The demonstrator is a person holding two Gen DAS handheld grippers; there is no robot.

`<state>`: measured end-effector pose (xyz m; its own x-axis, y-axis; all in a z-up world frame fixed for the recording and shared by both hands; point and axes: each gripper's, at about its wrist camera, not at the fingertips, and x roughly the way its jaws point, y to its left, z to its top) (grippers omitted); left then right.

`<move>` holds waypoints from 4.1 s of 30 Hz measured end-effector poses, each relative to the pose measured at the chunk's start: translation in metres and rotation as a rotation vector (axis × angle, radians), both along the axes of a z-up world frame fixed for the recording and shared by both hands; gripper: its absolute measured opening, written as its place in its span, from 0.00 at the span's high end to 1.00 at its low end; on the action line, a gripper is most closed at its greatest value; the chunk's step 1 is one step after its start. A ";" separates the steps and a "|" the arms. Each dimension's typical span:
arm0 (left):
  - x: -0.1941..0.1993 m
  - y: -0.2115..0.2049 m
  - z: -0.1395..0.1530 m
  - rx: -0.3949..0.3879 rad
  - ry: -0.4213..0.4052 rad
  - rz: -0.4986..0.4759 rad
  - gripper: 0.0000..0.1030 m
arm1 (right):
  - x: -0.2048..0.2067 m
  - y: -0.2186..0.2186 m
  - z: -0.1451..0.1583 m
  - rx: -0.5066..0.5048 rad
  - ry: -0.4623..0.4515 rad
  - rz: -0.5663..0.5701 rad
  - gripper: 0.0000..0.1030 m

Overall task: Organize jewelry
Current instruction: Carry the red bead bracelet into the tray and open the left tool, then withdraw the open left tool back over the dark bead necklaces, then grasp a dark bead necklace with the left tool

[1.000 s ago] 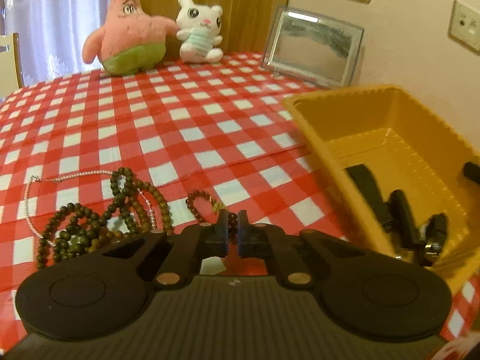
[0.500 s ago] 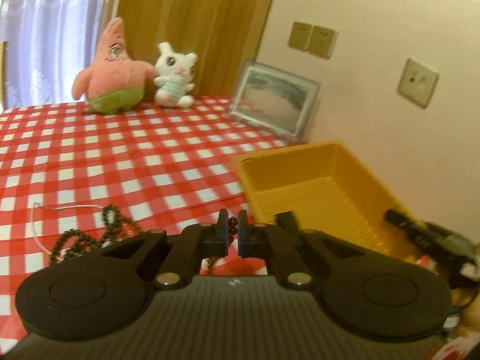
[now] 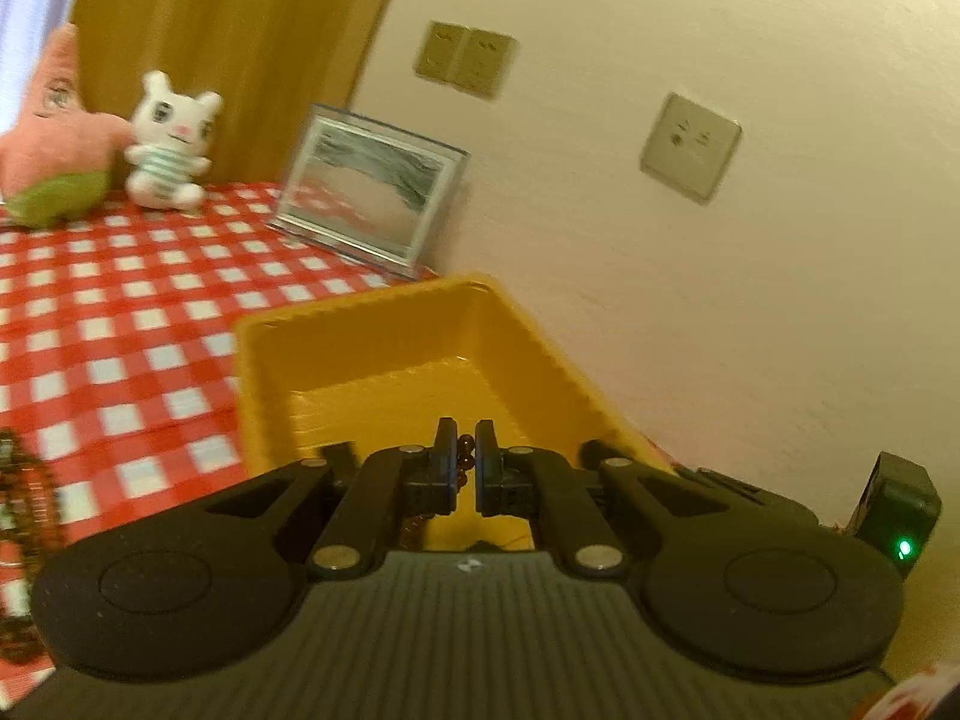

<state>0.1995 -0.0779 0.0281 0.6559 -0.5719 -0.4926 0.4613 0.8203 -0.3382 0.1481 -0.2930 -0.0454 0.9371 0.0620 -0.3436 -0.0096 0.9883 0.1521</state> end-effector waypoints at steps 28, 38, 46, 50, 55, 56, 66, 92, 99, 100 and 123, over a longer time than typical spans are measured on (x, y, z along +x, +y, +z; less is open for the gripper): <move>-0.041 0.064 -0.024 0.086 0.070 0.306 0.88 | -0.008 0.006 0.003 -0.012 0.004 0.007 0.94; -0.101 0.118 -0.035 0.180 0.076 0.444 0.86 | -0.026 0.016 0.005 -0.045 0.001 0.032 0.93; -0.131 0.146 -0.041 0.194 0.085 0.502 0.86 | -0.044 0.026 0.010 -0.087 0.000 0.034 0.93; -0.141 0.150 -0.040 0.195 0.069 0.510 0.86 | -0.048 0.030 0.013 -0.108 -0.002 0.037 0.93; -0.148 0.156 -0.043 0.165 0.070 0.521 0.86 | -0.048 0.035 0.016 -0.137 -0.003 0.048 0.93; -0.148 0.156 -0.044 0.162 0.073 0.523 0.86 | -0.047 0.036 0.017 -0.142 -0.005 0.051 0.93; -0.139 0.154 -0.052 0.197 0.082 0.510 0.86 | -0.047 0.027 0.009 -0.100 0.001 0.047 0.93; -0.100 0.151 -0.062 0.278 0.068 0.509 0.86 | -0.044 0.014 0.002 -0.047 0.011 0.051 0.94; -0.079 0.161 -0.060 0.318 0.027 0.507 0.86 | -0.042 0.013 0.001 -0.049 0.014 0.048 0.94; -0.075 0.162 -0.059 0.324 0.021 0.505 0.86 | -0.041 0.013 0.001 -0.049 0.014 0.048 0.94; 0.034 0.166 -0.078 0.468 0.040 0.420 0.83 | -0.031 0.006 -0.006 -0.053 0.047 0.032 0.94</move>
<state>0.2337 0.0884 -0.0497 0.7538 0.0125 -0.6570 0.0623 0.9939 0.0905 0.1175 -0.2866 -0.0516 0.9175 0.0724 -0.3910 -0.0358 0.9943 0.1001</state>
